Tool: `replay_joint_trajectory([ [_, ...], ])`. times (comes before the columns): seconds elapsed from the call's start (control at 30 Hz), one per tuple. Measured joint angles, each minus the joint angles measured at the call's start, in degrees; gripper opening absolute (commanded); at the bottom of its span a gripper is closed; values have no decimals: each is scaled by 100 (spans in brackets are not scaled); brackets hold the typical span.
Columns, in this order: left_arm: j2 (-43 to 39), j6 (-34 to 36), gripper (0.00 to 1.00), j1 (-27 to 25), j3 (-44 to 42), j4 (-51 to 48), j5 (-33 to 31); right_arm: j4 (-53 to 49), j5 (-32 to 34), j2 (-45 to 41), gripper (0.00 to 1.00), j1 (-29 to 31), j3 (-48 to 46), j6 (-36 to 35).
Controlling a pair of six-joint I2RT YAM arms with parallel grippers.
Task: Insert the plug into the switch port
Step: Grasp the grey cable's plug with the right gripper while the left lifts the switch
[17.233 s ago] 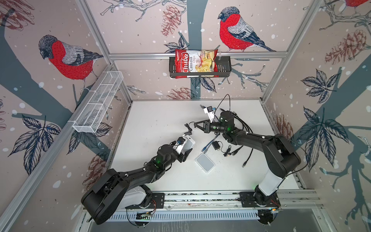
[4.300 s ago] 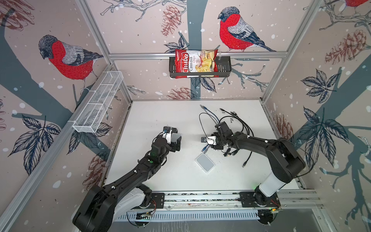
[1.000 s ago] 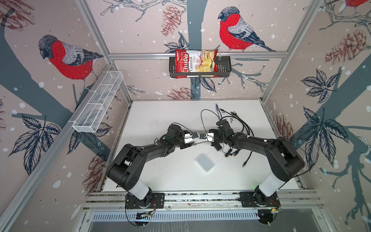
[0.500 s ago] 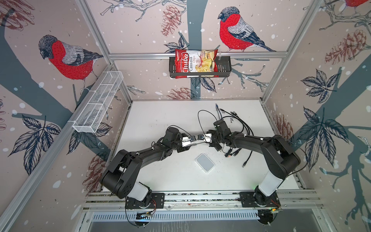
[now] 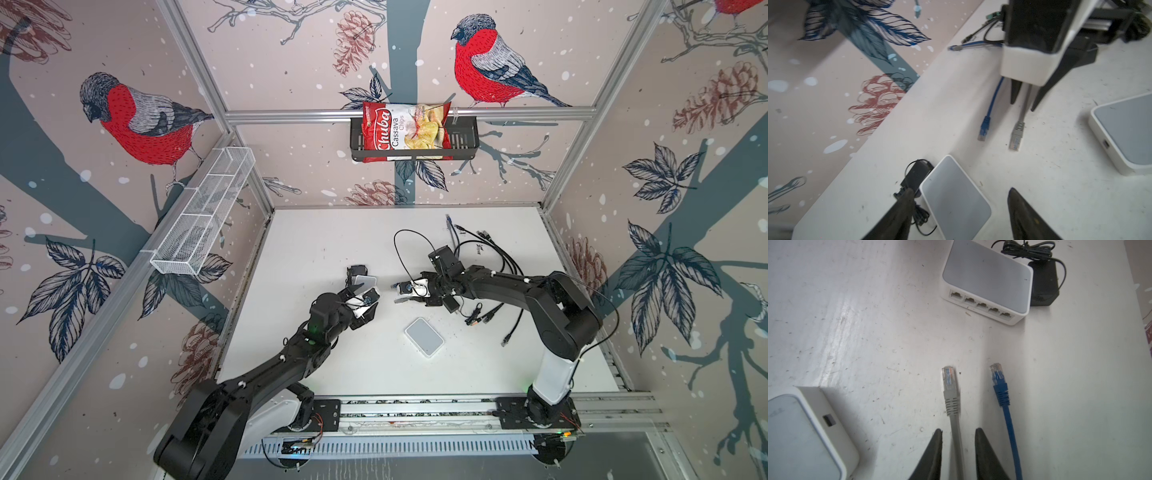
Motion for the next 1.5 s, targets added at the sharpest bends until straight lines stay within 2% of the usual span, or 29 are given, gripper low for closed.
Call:
replay_joint_trajectory([
  [0.23,-428,-881,97,2,-76,511,-492,-404,20,378,31,17,391,-20],
  [0.87,-57,-2310,97,79,752,-284,-1471,-986,0,964,29,122,1036,-153],
  [1.0,68,-2594,97,170,942,-601,-1467,-1056,-44,1080,20,114,1193,-179],
  [1.17,271,-3008,97,345,1137,-964,-1436,-1172,-92,1145,16,92,1283,-221],
  [1.3,531,-3421,97,492,1351,-1325,-1410,-1239,-105,1158,7,92,1307,-299],
  [1.5,992,-4059,97,647,1716,-1810,-1217,-1025,-76,1088,2,94,1185,-111],
])
